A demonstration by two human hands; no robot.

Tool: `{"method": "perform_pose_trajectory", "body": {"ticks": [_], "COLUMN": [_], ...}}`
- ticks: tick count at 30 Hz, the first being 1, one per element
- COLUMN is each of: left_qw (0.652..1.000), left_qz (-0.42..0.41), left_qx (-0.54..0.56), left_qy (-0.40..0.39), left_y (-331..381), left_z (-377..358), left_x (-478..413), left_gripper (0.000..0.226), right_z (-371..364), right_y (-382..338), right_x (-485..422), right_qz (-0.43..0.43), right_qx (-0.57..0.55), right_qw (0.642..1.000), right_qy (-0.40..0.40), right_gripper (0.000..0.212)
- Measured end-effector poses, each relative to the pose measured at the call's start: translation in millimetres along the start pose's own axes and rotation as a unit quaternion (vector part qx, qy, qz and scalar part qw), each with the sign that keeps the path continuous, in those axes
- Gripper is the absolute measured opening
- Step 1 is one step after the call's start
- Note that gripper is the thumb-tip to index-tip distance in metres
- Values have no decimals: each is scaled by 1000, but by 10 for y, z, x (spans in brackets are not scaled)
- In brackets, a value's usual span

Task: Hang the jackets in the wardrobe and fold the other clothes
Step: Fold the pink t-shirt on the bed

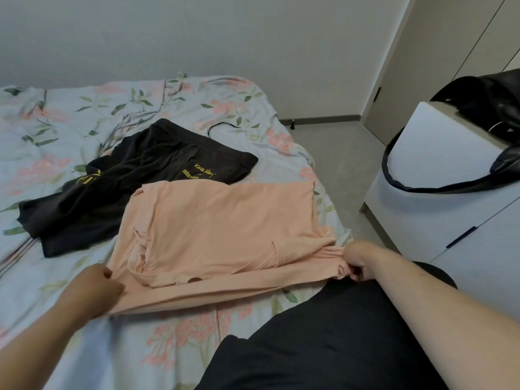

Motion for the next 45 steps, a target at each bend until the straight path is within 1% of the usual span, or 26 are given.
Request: {"method": "perform_pose_trajectory", "body": {"ticks": [2,3,5,6,7,8,10,11,12,13,14,16,18,19,21,24,27,30,31,33,35,38,40,41,43,45], "left_qw": [994,987,977,977,980,988,991,980,966,950,936,891,832,820,826,826,826,817,826,861,887,921,935,938,935,944], "left_qz": [-5,-11,-38,-67,-93,-101,-45,-5,26,43,59,87,131,141,141,102,72,43,34,34,55,60,44,40,53,52], "left_qx": [-101,-156,-196,-161,-108,-36,122,194,255,307,347,439,516,529,524,544,556,574,563,507,459,385,352,345,350,326], "left_qy": [-30,-23,74,122,138,108,-15,-43,-40,-29,-27,-82,-155,-169,-153,-108,-53,-18,-16,-16,-10,-14,-13,-18,-32,-14], "left_y": [-49,-73,4,112,228,339,453,467,458,444,434,483,554,573,595,641,592,432,353,150,-50,-164,-117,-75,-26,-18], "left_z": [-7,-16,61,84,60,-1,-220,-285,-289,-274,-261,-319,-417,-436,-431,-343,-180,39,76,74,1,-143,-186,-204,-219,-146], "left_x": [-11,4,67,136,205,254,253,226,184,138,98,31,8,11,-8,-23,-60,-118,-113,-40,97,307,411,441,475,490], "left_gripper": [19,25,29,27,25,24,37,50,62,70,69,51,33,28,26,24,40,49,52,58,64,75,86,89,88,85], "right_z": [-34,-44,-28,26,65,66,-36,-113,-168,-175,-152,-67,11,30,25,-33,-68,-31,-45,-90,-126,-242,-323,-311,-249,-193], "right_y": [-110,-143,-216,-260,-323,-378,-484,-500,-501,-497,-494,-481,-434,-418,-432,-495,-546,-460,-394,-288,-226,-271,-303,-306,-295,-299], "right_x": [30,36,95,134,178,203,248,249,238,219,193,135,95,83,69,32,28,44,64,114,158,234,245,237,231,236], "right_qz": [34,44,94,131,179,224,282,289,290,290,290,274,225,202,185,180,203,209,202,199,207,232,235,222,200,209], "right_qx": [190,222,207,157,114,82,24,6,-7,-18,-26,-52,-134,-180,-231,-241,-256,-298,-287,-207,-83,88,99,71,-7,-14], "right_qw": [980,971,968,968,961,952,949,952,954,953,951,949,951,948,941,942,937,930,936,958,975,969,967,972,980,977], "right_qy": [53,75,110,148,179,190,136,100,80,83,102,146,165,167,162,151,124,53,25,-12,-8,10,2,3,11,31], "right_gripper": [18,16,9,12,19,29,44,43,37,33,32,36,53,59,60,47,40,47,49,52,55,67,71,70,63,64]}}
Point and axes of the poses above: each hand's wrist, its own x-axis away from the middle knuckle, its own z-axis out of the back of the hand, y = z × x, the point moved 7 cm from there along -x, towards the middle knuckle, and after that the axes turned 4 degrees about -x, right-handed, at the moved point
